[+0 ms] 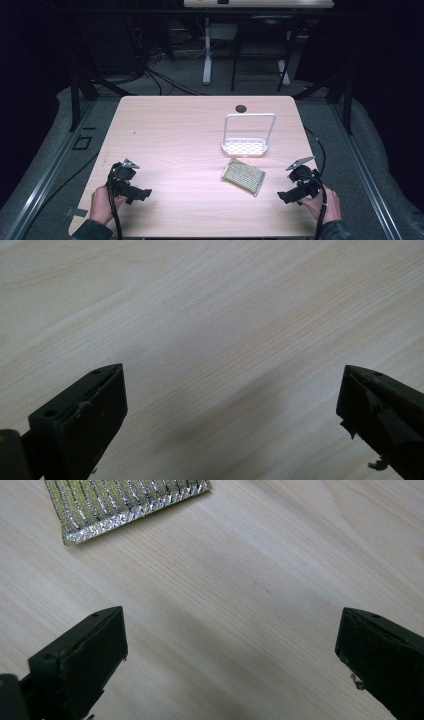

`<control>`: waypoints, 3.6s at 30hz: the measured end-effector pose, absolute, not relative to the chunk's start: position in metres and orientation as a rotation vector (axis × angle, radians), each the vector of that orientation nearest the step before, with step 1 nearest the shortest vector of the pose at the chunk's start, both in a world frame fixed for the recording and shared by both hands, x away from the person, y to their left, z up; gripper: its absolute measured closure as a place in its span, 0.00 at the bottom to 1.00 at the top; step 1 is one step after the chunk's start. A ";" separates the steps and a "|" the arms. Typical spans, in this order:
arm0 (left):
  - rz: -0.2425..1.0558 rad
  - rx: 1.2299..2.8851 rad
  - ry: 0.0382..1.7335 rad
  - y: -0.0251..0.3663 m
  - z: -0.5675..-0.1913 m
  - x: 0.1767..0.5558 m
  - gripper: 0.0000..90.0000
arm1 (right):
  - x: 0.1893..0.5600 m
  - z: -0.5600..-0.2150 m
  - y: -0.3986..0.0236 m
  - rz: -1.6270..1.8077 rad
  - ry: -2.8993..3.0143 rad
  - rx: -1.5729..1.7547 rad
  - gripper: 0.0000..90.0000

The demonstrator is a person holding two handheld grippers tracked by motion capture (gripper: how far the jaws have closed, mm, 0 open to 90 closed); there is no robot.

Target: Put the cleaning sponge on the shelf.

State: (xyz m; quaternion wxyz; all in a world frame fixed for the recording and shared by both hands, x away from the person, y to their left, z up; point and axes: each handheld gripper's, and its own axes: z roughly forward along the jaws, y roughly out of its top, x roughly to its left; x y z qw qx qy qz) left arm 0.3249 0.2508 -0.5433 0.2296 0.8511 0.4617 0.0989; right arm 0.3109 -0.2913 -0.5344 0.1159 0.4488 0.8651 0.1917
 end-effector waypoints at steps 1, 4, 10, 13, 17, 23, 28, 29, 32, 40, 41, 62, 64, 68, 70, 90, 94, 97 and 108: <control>0.273 2.342 1.270 0.251 -0.543 0.325 0.00 | 0.311 -0.534 -0.291 0.559 2.533 1.311 0.00; 0.270 2.343 1.268 0.250 -0.543 0.325 0.00 | 0.311 -0.533 -0.290 0.564 2.535 1.306 0.00; 0.270 2.345 1.266 0.250 -0.543 0.324 0.00 | 0.311 -0.531 -0.286 0.577 2.544 1.288 0.00; 0.266 2.347 1.265 0.251 -0.543 0.324 0.00 | 0.312 -0.531 -0.285 0.574 2.545 1.272 0.00; 0.268 2.344 1.264 0.251 -0.543 0.325 0.00 | 0.313 -0.530 -0.280 0.589 2.556 1.256 0.00; 0.265 2.347 1.263 0.250 -0.543 0.325 0.00 | 0.316 -0.527 -0.273 0.608 2.576 1.225 0.00; 0.259 2.351 1.263 0.250 -0.544 0.325 0.00 | 0.320 -0.522 -0.266 0.641 2.587 1.179 0.00; 0.259 2.351 1.263 0.250 -0.544 0.325 0.00 | 0.320 -0.522 -0.266 0.641 2.587 1.179 0.00; 0.266 2.349 1.263 0.249 -0.544 0.325 0.00 | 0.323 -0.521 -0.257 0.650 2.607 1.137 0.00; 0.261 2.351 1.263 0.248 -0.545 0.325 0.00 | 0.331 -0.521 -0.241 0.695 2.647 1.073 0.00; 0.261 2.351 1.263 0.248 -0.545 0.325 0.00 | 0.331 -0.521 -0.241 0.695 2.647 1.073 0.00; 0.250 2.358 1.252 0.248 -0.545 0.326 0.00 | 0.363 -0.537 -0.199 0.623 2.760 0.947 0.00; 0.249 2.359 1.251 0.248 -0.545 0.326 0.00 | 0.365 -0.539 -0.198 0.608 2.759 0.944 0.00; 0.247 2.363 1.249 0.248 -0.545 0.325 0.00 | 0.372 -0.546 -0.192 0.595 2.791 0.937 0.00; 0.247 2.365 1.247 0.248 -0.545 0.326 0.00 | 0.374 -0.547 -0.191 0.584 2.800 0.917 0.01; 0.244 2.367 1.248 0.248 -0.545 0.325 0.00 | 0.377 -0.558 -0.173 0.421 2.853 0.851 0.08; 0.244 2.365 1.251 0.248 -0.545 0.325 0.00 | 0.376 -0.558 -0.173 0.420 2.856 0.853 0.10; 0.244 2.366 1.249 0.248 -0.545 0.325 0.00 | 0.376 -0.558 -0.173 0.422 2.852 0.854 0.12; 0.244 2.366 1.249 0.248 -0.545 0.325 0.00 | 0.372 -0.554 -0.176 0.471 2.823 0.855 0.30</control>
